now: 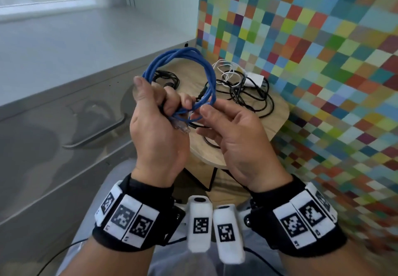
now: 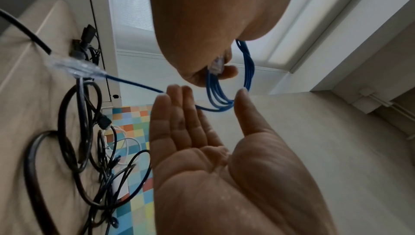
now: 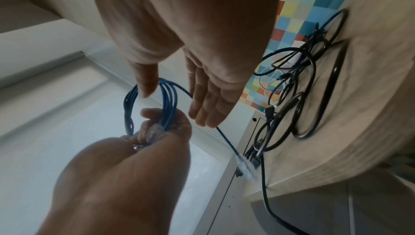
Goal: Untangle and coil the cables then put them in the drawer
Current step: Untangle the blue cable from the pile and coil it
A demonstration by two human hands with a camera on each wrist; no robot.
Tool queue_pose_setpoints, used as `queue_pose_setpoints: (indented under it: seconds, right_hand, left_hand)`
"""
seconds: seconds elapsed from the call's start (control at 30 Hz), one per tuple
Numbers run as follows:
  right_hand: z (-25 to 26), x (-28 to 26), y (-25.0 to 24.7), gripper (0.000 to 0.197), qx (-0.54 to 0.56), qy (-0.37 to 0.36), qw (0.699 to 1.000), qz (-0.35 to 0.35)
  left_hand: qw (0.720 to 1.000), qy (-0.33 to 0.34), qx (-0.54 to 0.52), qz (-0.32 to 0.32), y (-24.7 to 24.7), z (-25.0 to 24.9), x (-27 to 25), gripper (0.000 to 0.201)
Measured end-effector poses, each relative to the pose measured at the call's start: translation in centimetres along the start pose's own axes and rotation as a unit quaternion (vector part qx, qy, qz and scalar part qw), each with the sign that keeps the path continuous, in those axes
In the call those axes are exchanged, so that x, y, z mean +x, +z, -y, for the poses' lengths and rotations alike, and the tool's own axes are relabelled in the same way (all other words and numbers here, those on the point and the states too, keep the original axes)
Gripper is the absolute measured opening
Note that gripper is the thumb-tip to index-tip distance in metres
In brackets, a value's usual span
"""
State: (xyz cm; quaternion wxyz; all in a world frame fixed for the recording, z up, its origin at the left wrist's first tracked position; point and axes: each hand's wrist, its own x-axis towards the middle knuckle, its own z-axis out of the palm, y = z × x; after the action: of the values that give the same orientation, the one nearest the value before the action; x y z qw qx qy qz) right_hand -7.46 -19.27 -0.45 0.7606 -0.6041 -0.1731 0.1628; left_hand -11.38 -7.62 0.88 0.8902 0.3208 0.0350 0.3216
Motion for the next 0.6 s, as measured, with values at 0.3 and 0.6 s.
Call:
queue_pose_setpoints:
  seconds: [0.3, 0.6]
  right_hand:
    - [0.7, 1.2, -1.5, 0.013, -0.073, -0.056, 0.992, -0.090]
    - [-0.3, 1.1, -1.2, 0.018, 0.052, -0.034, 0.992, -0.111]
  left_hand:
    - [0.965, -0.004, 0.253, 0.064, -1.6, 1.0, 0.6, 0.048]
    - [0.833, 0.111, 0.534, 0.094, -2.5, 1.0, 0.8, 0.045]
